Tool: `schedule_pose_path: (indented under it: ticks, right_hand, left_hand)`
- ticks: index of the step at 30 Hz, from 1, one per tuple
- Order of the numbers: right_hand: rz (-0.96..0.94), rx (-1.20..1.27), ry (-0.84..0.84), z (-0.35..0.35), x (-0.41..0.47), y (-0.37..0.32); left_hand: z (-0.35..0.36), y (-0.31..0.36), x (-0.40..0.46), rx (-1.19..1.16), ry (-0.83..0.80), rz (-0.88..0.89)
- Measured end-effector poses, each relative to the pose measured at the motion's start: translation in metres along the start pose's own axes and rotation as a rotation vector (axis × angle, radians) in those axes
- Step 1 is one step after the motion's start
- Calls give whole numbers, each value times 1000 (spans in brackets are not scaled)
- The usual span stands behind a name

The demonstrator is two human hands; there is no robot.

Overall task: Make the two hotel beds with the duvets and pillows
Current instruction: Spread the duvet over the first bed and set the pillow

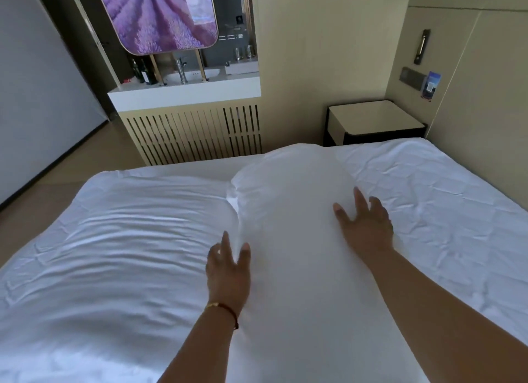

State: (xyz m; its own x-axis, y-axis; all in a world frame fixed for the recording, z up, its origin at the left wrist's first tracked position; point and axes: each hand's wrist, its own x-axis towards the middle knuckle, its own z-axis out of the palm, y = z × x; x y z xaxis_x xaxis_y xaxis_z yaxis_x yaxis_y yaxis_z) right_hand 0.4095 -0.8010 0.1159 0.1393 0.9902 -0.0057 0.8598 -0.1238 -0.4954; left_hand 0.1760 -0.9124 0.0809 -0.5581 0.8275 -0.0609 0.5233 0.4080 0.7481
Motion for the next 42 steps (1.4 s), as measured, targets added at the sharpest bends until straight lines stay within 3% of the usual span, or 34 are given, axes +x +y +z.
schedule_pose_path:
  ticks: [2, 5, 7, 10, 14, 19, 23, 33, 37, 39, 42]
  right_hand:
    - [-85, -158, -154, 17, -2, -17]
    - [-112, -204, -163, 30, -7, -37]
    - [-193, -137, -54, 34, -11, -54]
    - [-345, 119, 24, 39, -24, -93]
    - [-411, 310, -176, 61, -49, -152]
    - [-176, 327, -541, 123, -71, -211]
    - [88, 272, -595, 186, -84, -253]
    - [495, 179, -324, 297, -65, -283]
    - [555, 271, -247, 323, -46, -269]
    - [548, 216, -222, 335, -47, -269]
    - [515, 75, -148, 356, -48, -270]
  left_hand:
    - [12, 15, -4, 149, -161, 131]
    - [19, 3, -8, 169, -385, 60]
    - [3, -6, 0, 102, -287, 20]
    - [-36, -26, 21, 194, -57, 35]
    - [-102, -63, 54, 390, 140, -48]
    - [-182, -123, 87, 619, 201, -276]
    - [-221, -176, 131, 689, 139, -428]
    - [-233, -308, 244, 411, 10, -601]
    - [-234, -351, 283, 67, 3, -646]
    - [-231, -368, 296, -129, -14, -671]
    - [-229, -386, 309, -235, -49, -700]
